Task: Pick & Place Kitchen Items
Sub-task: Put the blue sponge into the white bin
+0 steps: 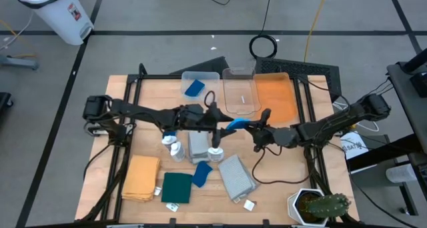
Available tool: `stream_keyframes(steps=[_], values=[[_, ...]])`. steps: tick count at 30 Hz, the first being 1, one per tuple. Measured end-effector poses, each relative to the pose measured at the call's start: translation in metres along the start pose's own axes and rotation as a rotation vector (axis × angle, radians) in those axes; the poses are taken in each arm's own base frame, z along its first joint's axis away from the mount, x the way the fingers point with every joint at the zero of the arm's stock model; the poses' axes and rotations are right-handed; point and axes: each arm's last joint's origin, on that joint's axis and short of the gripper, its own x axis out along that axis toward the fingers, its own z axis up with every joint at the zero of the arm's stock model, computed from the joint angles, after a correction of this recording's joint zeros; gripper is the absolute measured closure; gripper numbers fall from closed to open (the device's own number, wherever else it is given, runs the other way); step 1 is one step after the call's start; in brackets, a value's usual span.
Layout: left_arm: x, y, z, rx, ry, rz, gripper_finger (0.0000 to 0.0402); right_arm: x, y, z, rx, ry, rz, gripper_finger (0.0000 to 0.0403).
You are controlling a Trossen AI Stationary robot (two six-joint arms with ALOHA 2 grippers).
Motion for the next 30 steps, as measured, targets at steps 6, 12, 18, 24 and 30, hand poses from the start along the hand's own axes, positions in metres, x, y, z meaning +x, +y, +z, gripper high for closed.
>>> stream_keyframes(steps=[6,12,18,24,30], values=[[0.006,0.006,0.002,-0.045,-0.001,0.037,0.0156,0.001,0.000,-0.001,0.005,0.007,-0.003,0.0362],[0.006,0.011,-0.003,-0.095,0.069,-0.012,0.0228,0.002,0.000,-0.001,0.009,0.004,-0.003,0.0362],[0.004,0.016,-0.002,-0.093,0.089,-0.002,0.0383,0.001,0.000,-0.001,0.011,0.003,-0.004,0.0360],[-0.018,0.034,0.024,-0.089,0.043,0.043,0.0381,0.001,-0.006,0.004,0.158,-0.018,-0.069,0.0342],[-0.058,0.069,0.060,-0.113,-0.041,0.189,0.0389,-0.004,-0.005,0.007,0.190,0.004,-0.160,0.0307]])
